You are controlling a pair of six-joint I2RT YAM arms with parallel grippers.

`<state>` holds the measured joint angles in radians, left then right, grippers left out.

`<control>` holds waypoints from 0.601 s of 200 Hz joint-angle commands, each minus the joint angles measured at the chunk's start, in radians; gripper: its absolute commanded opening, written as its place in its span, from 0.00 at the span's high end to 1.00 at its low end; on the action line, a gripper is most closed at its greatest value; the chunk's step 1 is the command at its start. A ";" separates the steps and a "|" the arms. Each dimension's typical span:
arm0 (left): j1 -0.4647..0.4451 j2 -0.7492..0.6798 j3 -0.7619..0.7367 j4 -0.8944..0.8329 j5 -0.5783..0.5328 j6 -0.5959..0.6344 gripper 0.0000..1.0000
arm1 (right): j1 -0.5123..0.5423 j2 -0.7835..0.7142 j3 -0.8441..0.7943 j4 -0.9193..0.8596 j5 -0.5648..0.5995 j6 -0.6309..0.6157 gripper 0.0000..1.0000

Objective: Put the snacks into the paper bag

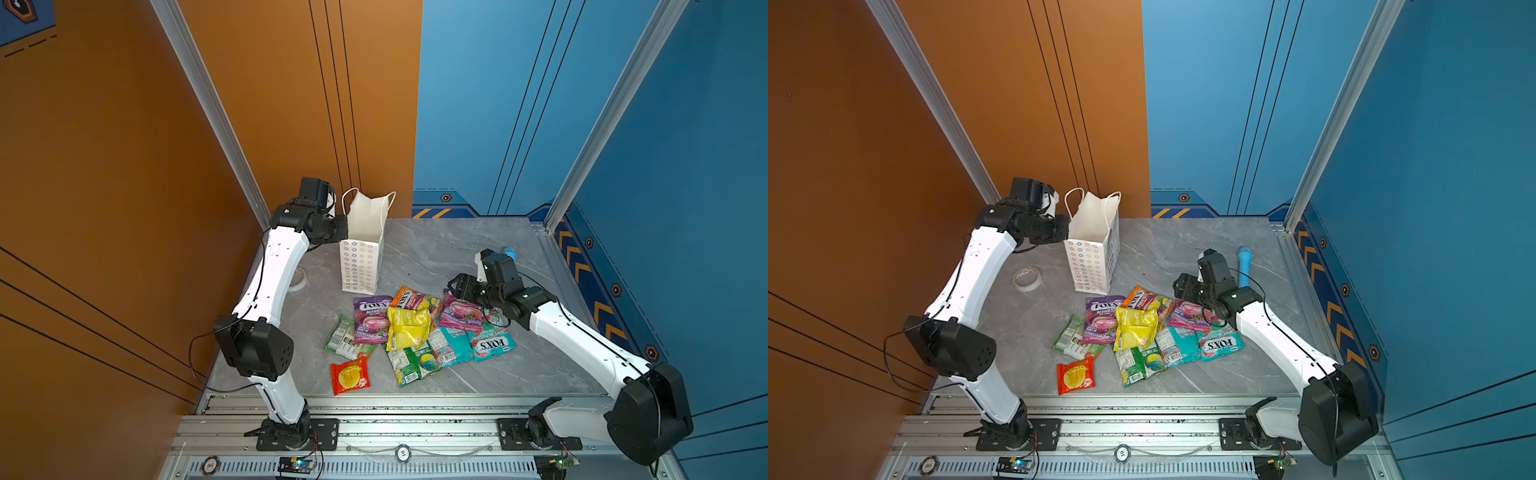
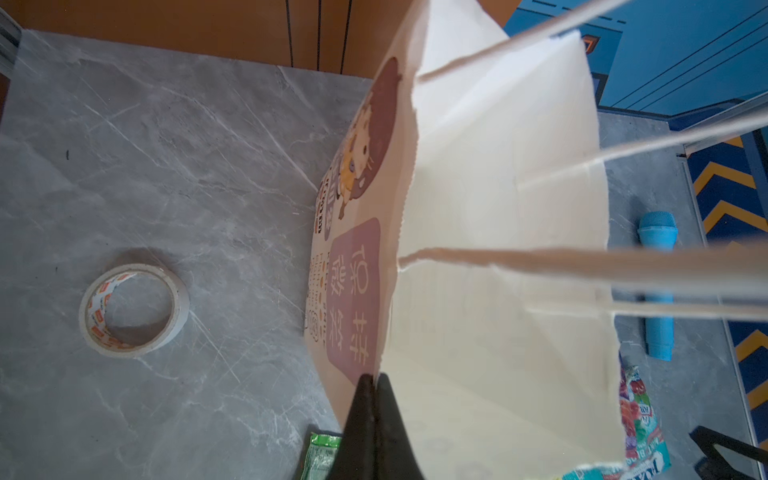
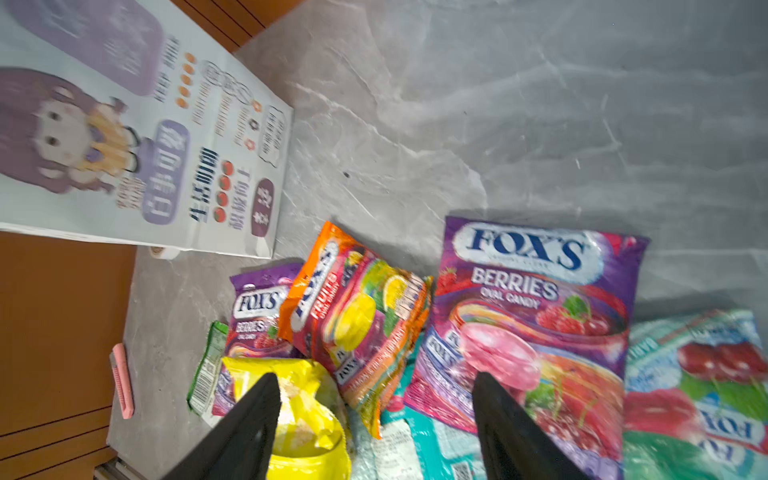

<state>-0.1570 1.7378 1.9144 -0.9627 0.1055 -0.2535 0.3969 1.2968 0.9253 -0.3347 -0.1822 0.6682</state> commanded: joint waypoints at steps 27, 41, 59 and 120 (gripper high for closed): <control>0.045 -0.087 -0.078 -0.002 0.102 0.035 0.99 | -0.160 -0.078 -0.116 -0.041 -0.130 0.032 0.31; 0.054 -0.098 -0.094 0.005 0.122 0.054 0.99 | -0.194 -0.079 -0.134 -0.046 -0.142 0.024 0.32; 0.063 -0.110 -0.108 0.007 0.152 0.077 0.99 | -0.226 -0.066 -0.162 -0.034 -0.163 0.021 0.34; 0.093 -0.164 -0.175 0.048 0.199 0.108 0.99 | -0.251 0.065 -0.226 0.048 -0.188 0.014 0.35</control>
<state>-0.0830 1.6207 1.7672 -0.9455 0.2455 -0.1745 0.1566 1.3205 0.7330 -0.3347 -0.3470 0.6853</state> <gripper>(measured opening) 0.046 0.650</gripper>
